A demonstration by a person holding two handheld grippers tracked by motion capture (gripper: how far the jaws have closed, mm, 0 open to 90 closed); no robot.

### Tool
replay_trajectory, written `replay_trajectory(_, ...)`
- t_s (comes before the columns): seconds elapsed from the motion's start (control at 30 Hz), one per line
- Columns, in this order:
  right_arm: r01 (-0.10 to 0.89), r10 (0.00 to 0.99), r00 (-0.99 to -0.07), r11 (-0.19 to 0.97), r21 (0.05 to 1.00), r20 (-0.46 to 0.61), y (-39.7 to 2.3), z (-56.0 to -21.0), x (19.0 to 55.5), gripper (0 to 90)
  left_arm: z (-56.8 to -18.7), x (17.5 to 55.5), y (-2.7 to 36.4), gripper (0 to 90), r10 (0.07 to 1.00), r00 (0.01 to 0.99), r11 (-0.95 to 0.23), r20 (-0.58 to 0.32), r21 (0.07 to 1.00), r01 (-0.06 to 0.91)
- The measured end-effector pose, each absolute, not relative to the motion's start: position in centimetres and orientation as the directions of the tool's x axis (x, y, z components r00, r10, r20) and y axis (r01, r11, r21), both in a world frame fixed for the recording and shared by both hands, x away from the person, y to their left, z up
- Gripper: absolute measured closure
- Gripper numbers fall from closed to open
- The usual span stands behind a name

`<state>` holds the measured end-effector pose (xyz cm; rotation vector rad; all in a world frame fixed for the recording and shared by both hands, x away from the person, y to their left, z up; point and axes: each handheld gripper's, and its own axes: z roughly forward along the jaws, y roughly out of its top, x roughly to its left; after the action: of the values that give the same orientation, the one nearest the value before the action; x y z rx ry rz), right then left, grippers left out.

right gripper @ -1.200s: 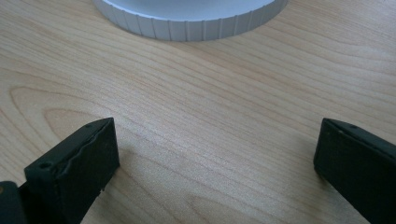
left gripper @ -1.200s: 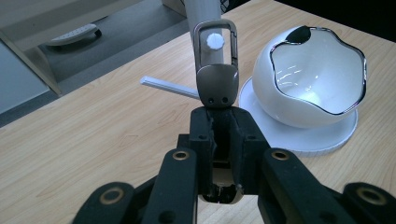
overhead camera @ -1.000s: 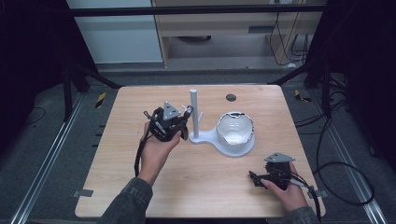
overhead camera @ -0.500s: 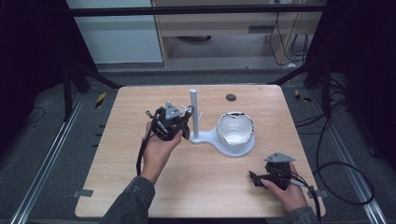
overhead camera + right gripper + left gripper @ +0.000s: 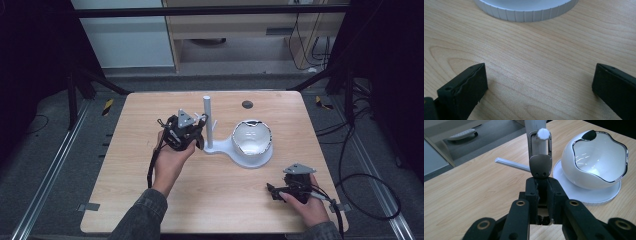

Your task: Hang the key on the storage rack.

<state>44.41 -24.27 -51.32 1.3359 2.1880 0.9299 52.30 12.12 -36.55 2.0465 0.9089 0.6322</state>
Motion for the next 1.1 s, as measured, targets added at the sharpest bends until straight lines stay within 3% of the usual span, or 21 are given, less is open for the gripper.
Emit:
replay_trajectory(0.7,0.613,0.889,-0.458,0.321,0.722,-0.006,-24.28,-51.33,44.4,0.4,-37.01,52.66,11.72,79.4,0.781,0.617,-0.415,0.101,0.822,0.39)
replay_trajectory(1.1,0.613,0.889,-0.458,0.321,0.722,-0.006,-24.28,-51.33,44.4,0.4,-36.64,52.13,12.24,74.1,0.787,0.608,-0.396,0.102,0.84,0.372)
